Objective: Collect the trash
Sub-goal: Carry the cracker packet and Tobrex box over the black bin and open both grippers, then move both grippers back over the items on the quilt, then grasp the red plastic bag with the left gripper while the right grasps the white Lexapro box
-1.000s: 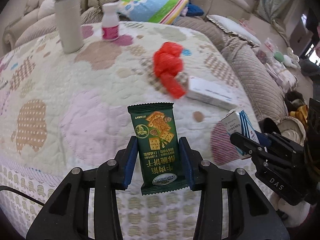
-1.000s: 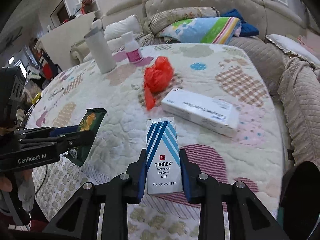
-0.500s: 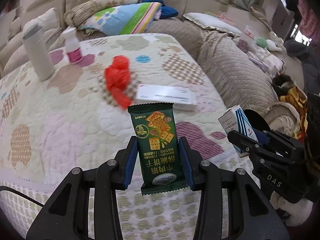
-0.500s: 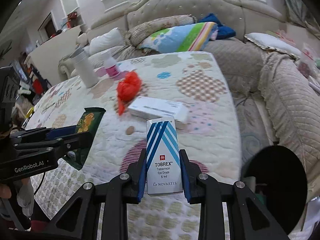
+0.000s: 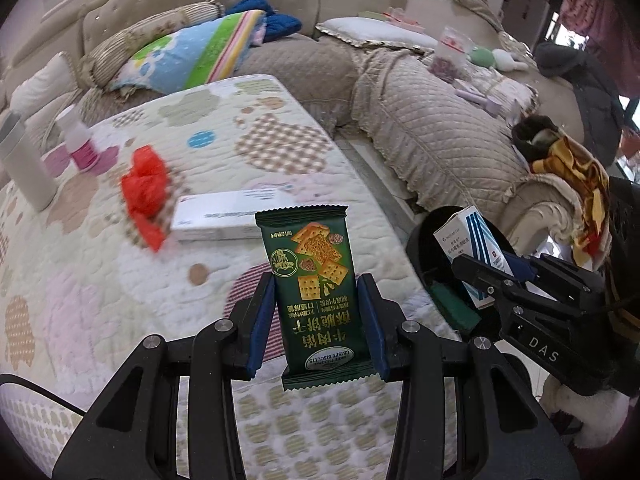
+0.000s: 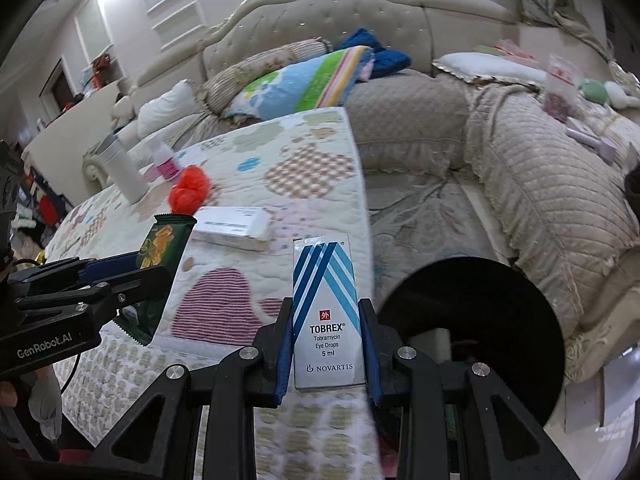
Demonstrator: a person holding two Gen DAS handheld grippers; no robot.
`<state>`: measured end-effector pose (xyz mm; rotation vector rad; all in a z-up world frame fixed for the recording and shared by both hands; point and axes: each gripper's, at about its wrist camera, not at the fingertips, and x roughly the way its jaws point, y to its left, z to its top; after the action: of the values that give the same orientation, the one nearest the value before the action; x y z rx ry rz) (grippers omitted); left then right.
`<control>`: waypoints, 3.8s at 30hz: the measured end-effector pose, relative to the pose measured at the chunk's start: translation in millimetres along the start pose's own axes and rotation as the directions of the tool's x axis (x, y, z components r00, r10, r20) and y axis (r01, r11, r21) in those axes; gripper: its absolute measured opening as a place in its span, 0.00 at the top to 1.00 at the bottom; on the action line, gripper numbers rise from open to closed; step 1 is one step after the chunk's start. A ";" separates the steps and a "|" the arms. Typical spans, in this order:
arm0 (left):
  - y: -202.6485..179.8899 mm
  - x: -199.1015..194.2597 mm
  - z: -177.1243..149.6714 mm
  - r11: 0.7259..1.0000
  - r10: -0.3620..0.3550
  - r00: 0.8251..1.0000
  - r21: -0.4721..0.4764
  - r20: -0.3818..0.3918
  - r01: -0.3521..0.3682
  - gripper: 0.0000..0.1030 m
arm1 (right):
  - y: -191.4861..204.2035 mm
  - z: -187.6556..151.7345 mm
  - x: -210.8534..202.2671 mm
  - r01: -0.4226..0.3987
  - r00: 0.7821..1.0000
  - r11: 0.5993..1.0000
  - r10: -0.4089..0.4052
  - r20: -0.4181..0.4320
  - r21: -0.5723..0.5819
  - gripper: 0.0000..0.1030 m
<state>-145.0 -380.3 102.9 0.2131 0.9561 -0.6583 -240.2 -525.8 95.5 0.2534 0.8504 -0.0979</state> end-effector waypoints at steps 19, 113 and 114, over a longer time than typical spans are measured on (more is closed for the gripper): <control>-70.2 33.9 17.2 0.992 -0.071 0.997 0.100 -0.044 0.075 0.62 | -84.0 -15.6 -16.5 0.102 0.995 0.985 -0.101 -0.015 0.142 0.72; 198.5 10.0 -14.5 0.941 0.151 0.984 -0.290 -0.096 -0.172 0.58 | 67.9 120.5 177.6 0.033 0.977 0.987 -0.065 -0.202 -0.157 0.41; 200.7 9.8 -14.2 0.941 0.148 0.984 -0.292 -0.095 -0.170 0.58 | 67.2 119.5 182.8 0.036 0.972 0.986 -0.073 -0.224 -0.165 0.41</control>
<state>-29.1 -220.1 64.2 0.0436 1.0830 -0.3520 -20.3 -489.1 45.5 0.0905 1.0900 -0.0520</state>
